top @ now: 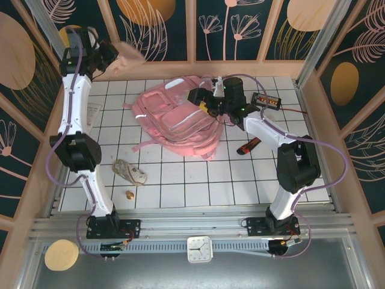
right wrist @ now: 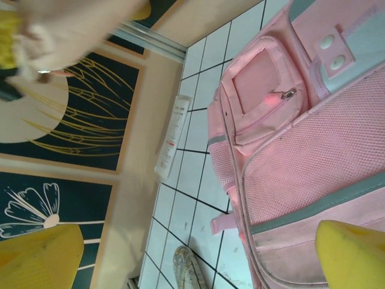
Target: Pack the student bag
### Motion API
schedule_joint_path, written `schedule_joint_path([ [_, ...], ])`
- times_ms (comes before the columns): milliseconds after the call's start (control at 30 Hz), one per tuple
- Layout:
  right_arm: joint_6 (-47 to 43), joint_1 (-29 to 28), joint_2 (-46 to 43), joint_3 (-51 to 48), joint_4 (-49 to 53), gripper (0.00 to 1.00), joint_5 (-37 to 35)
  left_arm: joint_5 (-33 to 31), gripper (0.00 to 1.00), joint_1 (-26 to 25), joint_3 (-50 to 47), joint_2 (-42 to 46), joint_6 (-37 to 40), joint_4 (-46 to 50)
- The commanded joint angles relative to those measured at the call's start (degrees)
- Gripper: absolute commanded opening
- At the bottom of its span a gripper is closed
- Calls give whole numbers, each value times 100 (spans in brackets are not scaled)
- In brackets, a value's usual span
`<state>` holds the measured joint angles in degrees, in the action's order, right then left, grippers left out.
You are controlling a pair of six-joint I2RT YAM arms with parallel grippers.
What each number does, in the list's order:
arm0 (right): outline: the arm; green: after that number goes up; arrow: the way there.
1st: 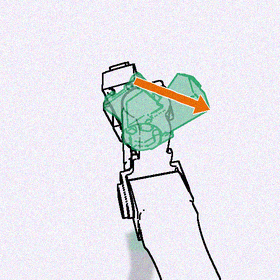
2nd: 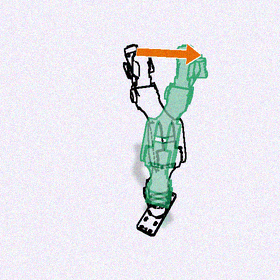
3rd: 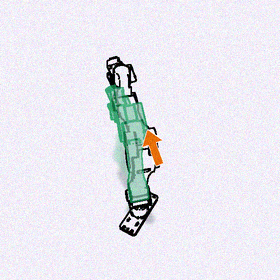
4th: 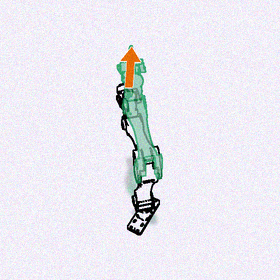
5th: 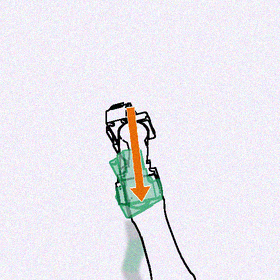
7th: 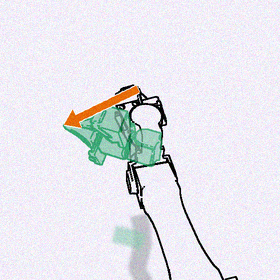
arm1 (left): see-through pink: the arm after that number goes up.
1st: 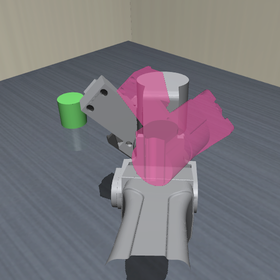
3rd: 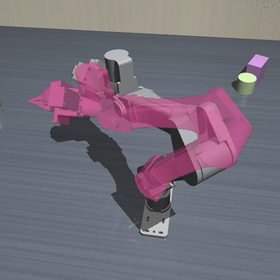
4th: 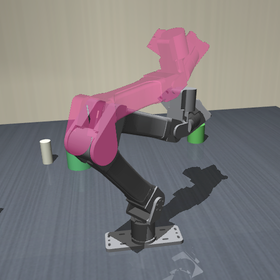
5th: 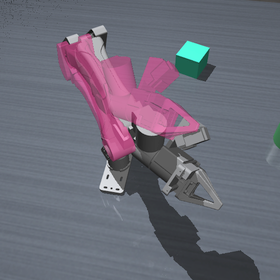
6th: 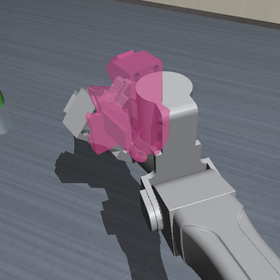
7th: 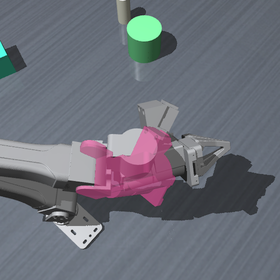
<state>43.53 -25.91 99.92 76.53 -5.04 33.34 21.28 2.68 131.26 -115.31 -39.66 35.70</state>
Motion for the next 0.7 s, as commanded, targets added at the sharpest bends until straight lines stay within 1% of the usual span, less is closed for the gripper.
schedule_joint_path([
  [0,404,227,-246,-209,-374,99,155,605,0,-548,-681,372,-582,-211],
  [100,674,478,-561,-666,-393,99,210,721,0,-1115,-1716,825,-982,-1035],
  [233,724,716,-1290,-1432,-440,99,126,739,0,-1839,-2832,1081,-1155,-1696],
  [300,816,769,-1641,-1887,-574,99,89,940,0,-2096,-3727,1224,-1637,-2564],
  [367,1113,791,-1785,-2285,-802,99,197,1004,0,-2279,-4341,1333,-2071,-3300],
  [400,1312,781,-1843,-2479,-984,99,223,1032,0,-2366,-4456,1320,-2144,-3449],
  [500,1773,708,-1951,-2928,-1582,99,131,1061,0,-2575,-4434,1218,-2118,-3451],
  [567,1962,664,-1871,-2991,-1678,99,120,1073,0,-2652,-4499,1224,-2254,-3585],
  [667,2156,605,-1751,-3030,-1555,99,73,1006,0,-2710,-4539,1253,-2405,-3741],
])
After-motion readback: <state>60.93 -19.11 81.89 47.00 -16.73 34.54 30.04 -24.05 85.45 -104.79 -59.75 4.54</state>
